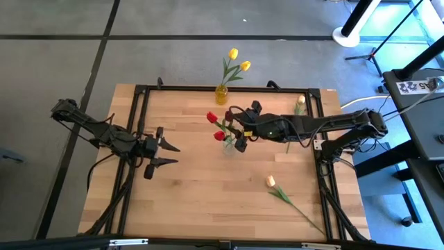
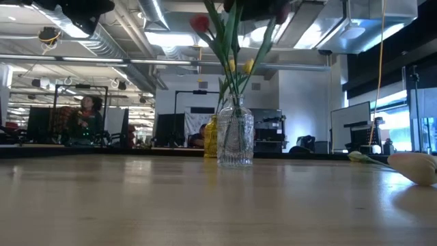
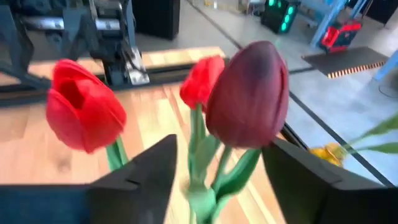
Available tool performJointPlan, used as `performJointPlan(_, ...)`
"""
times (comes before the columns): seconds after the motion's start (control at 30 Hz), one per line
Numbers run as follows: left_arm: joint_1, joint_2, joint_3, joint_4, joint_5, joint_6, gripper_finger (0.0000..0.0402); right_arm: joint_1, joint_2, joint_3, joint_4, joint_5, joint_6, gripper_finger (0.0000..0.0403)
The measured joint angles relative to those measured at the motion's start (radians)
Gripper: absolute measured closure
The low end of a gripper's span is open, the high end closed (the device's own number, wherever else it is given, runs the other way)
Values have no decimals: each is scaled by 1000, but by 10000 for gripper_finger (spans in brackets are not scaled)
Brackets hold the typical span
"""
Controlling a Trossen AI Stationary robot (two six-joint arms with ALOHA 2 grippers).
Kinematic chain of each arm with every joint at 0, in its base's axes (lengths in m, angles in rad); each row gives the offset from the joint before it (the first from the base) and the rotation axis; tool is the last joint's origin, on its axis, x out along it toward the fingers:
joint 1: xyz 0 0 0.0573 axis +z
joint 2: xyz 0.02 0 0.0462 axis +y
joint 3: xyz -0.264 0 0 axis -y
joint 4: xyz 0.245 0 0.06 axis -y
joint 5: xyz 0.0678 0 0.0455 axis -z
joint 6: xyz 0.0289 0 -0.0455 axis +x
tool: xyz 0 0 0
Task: Sort flowers into vase by color
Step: Put the bottom white tulip into the yellow vase
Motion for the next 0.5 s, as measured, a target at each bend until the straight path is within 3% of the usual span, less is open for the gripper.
performJointPlan(0.23, 0, -10, 0, -62, 0, -27, 222, 0, 0, 151, -325, -4, 64, 93)
performJointPlan(0.5, 0, -10, 0, -74, 0, -54, 221, 27, -5, 222, -512, -11, 147, 87)
